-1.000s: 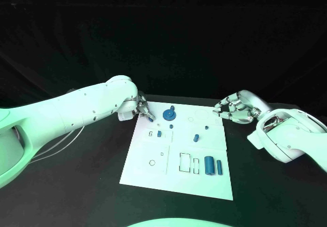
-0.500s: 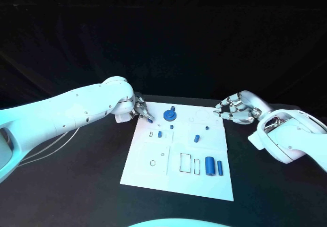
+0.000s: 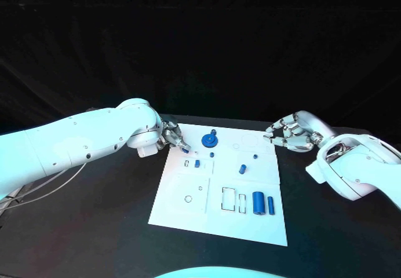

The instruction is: Assemble the parts on the task board

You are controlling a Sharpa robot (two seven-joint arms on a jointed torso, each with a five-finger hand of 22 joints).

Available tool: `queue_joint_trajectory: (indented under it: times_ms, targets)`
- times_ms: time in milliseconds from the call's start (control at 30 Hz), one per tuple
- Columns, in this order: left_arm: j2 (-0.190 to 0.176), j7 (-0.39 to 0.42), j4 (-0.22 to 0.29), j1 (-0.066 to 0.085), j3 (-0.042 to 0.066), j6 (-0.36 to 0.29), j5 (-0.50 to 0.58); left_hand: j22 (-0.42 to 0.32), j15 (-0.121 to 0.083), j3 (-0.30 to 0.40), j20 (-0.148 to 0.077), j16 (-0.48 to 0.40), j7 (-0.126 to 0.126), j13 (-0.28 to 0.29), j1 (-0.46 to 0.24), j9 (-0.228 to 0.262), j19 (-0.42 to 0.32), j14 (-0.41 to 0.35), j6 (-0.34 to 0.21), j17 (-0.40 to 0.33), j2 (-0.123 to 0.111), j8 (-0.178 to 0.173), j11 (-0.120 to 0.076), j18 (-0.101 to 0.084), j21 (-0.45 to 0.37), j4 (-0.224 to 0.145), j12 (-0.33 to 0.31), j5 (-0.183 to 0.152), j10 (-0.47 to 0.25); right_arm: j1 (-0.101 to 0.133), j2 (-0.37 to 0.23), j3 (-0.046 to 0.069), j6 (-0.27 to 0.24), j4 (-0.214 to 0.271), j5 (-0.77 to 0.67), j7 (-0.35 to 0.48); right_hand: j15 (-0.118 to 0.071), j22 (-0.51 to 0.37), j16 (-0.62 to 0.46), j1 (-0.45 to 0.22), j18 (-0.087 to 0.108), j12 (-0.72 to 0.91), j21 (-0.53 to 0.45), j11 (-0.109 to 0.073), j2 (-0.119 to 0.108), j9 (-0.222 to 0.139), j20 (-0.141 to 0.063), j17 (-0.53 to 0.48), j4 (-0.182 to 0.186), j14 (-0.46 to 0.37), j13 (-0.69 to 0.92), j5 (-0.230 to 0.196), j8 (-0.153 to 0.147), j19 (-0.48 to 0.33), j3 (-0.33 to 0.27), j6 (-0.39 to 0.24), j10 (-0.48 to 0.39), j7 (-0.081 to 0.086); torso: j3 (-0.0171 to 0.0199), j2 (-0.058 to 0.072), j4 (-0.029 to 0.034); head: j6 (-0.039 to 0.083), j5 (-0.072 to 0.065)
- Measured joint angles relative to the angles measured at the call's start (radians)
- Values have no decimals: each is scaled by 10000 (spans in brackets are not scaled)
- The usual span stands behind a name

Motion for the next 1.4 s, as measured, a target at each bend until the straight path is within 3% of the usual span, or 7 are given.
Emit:
queue_joint_trajectory:
  times_ms: [167,533,1400]
  targets:
    - [-172,98,378,-239,-10,-296,-241,13,0,86,0,0,0,11,-15,0,0,0,0,3,-87,2,-1,1,0,-29,1,-1,2,-10,-9,0,-3,0,7,7,0,2,-13,0,0,0,-37,0,0,0,0,0,0,0,0,0,0,0,0,0,0,0,-7,-2,6,-14,35]
    - [-251,184,645,-506,-5,-513,-784,25,1,193,1,0,0,10,-95,2,0,0,1,7,-165,1,0,0,-1,-55,1,-3,2,-34,-19,0,-3,1,20,19,0,7,-13,0,-1,0,-37,0,0,0,0,0,0,0,0,0,0,0,0,0,0,0,-5,-2,-18,-74,99]
    - [-263,66,662,-582,-8,-58,-1109,90,0,513,-35,44,0,138,-288,10,35,0,4,4,-356,59,-37,0,49,-211,137,-23,113,-45,-31,0,-2,3,32,33,0,4,-13,0,0,0,-37,0,0,0,0,0,0,0,0,0,0,0,0,0,0,0,3,0,-21,-128,116]
